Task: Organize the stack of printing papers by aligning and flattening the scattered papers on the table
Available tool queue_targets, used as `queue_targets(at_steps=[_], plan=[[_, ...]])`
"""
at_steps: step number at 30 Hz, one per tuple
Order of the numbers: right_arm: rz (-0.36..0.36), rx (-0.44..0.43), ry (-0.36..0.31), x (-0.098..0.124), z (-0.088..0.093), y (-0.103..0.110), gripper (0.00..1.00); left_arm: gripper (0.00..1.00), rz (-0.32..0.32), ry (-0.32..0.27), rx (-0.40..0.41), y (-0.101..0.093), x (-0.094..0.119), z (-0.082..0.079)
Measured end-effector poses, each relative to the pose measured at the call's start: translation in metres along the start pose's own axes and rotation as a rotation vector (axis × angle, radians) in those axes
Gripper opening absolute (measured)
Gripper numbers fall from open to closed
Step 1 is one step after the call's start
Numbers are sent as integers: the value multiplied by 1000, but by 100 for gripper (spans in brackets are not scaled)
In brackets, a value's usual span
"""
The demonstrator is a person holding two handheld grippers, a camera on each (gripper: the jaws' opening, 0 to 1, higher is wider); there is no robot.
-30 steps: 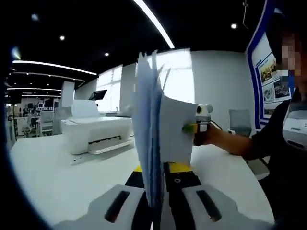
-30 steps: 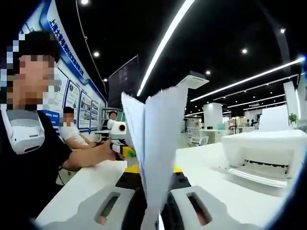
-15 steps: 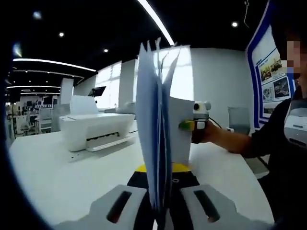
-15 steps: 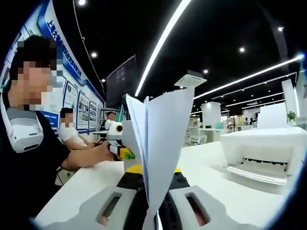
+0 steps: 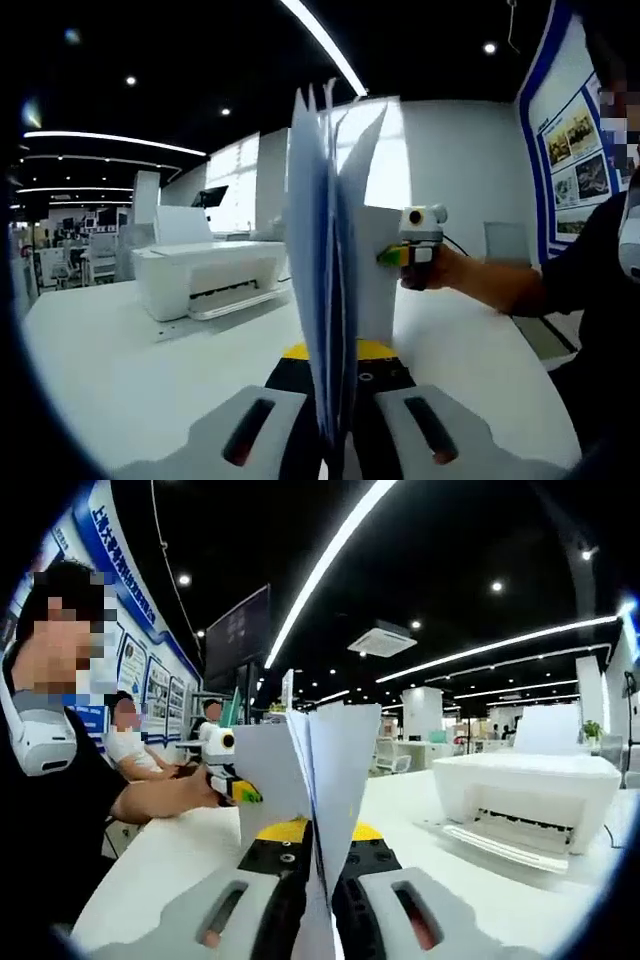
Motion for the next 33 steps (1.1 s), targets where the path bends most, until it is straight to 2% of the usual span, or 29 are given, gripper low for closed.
queue_targets(at_steps=[3, 5, 7, 10, 13, 17, 20, 25, 28, 33], plan=[[66, 26, 28, 17, -12, -6, 7, 6, -14, 0, -4, 1, 0, 0], [87, 39, 39, 26, -21, -6, 7, 6, -14, 0, -1, 1, 1, 0], [121, 77, 65, 38, -37, -7, 8, 6, -16, 0, -1, 0, 1, 0], [140, 119, 87, 47, -60, -4, 10, 6, -17, 2, -4, 0, 0, 0], [144, 187, 148, 49, -81, 0, 11, 6, -19, 3, -4, 1, 0, 0], [126, 248, 205, 40, -100, 10, 13, 6, -22, 5, 0, 1, 0, -1], [91, 307, 264, 24, -113, 22, 14, 6, -28, 6, 6, 2, 0, -1], [62, 335, 336, 3, -125, 32, 15, 6, -33, 6, 13, 4, 1, 0], [43, 370, 355, -5, -130, 38, 15, 6, -31, 7, 9, 4, 1, 0], [2, 433, 428, -25, -143, 44, 18, 6, -34, 10, -7, 3, 1, 0]])
Point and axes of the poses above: the point that each gripper's makers call its tool centre point, and the gripper's own axes: x roughly backward along the fingers, y roughly to its left, z roughly out of its underside, the point moved 8 cm from there along x, roughly backward along the fingers, and after that the axes turned 4 degrees about x, right-handed, at the moved point
